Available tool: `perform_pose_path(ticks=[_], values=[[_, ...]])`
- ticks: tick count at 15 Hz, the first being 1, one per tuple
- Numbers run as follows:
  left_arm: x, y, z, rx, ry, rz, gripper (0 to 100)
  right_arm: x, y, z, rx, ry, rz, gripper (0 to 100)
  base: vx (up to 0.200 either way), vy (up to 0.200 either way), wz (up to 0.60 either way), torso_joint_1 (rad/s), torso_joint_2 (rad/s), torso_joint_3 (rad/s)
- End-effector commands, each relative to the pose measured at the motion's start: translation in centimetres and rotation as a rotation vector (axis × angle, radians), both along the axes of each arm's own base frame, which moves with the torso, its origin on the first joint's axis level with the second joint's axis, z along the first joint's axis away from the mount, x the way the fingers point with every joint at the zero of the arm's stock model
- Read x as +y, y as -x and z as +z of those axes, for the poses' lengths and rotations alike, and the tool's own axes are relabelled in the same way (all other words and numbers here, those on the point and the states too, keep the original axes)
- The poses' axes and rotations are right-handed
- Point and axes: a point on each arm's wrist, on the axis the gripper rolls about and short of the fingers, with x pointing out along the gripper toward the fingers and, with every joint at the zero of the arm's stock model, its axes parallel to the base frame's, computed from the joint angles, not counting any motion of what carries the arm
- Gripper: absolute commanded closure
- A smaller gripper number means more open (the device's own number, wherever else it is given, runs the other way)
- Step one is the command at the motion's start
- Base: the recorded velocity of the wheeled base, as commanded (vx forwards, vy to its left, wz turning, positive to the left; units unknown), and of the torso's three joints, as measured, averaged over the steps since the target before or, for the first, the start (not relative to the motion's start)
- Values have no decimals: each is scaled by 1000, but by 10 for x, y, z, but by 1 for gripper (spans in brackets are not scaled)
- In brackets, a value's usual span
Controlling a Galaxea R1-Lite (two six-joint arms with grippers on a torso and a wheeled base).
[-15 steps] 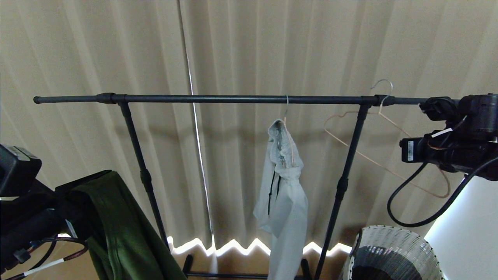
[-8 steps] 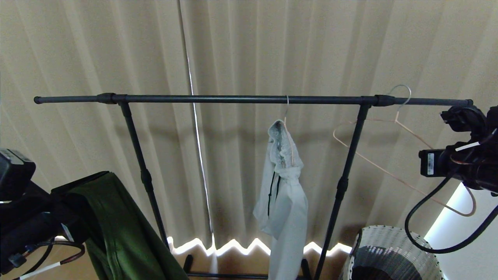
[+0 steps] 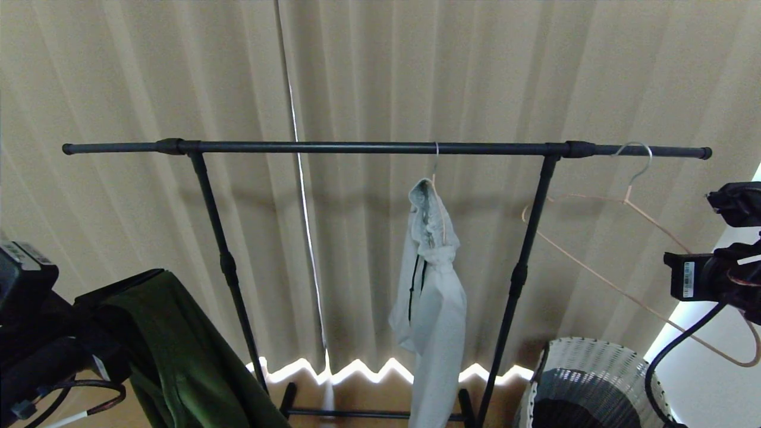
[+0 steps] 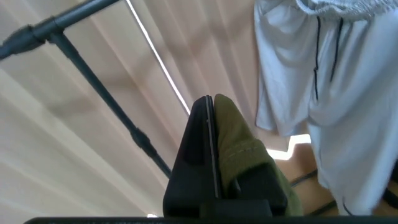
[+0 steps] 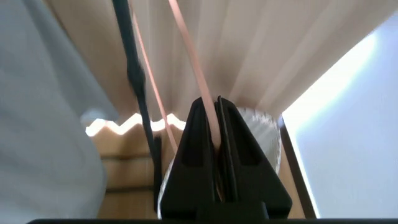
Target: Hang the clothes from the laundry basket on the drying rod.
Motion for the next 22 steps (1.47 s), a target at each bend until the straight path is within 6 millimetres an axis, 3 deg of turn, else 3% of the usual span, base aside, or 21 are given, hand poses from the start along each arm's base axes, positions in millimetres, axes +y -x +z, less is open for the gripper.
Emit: perform_pose_path(ticks=[1,8,15,18,22], values=[[0,0,0,-3,0,2,100,0,12,0,-11,0,0,100,-200,0,0,-12,2,2],[1,3,0,-5,1,3,100,0,18,-8,17,8,-12,100,-200,0,0,-1,2,6],[0,3,0,-5,8,-4,100,3,22,-11,21,0,5,100,0,0,0,0,0,0],[0,3,1,-7,9,-4,100,15,30,-5,-10,-2,75,100,0,0,0,0,0,0],[0,3,1,-9,9,-2,100,26,35,-1,-32,-5,135,100,0,200,0,0,0,2]])
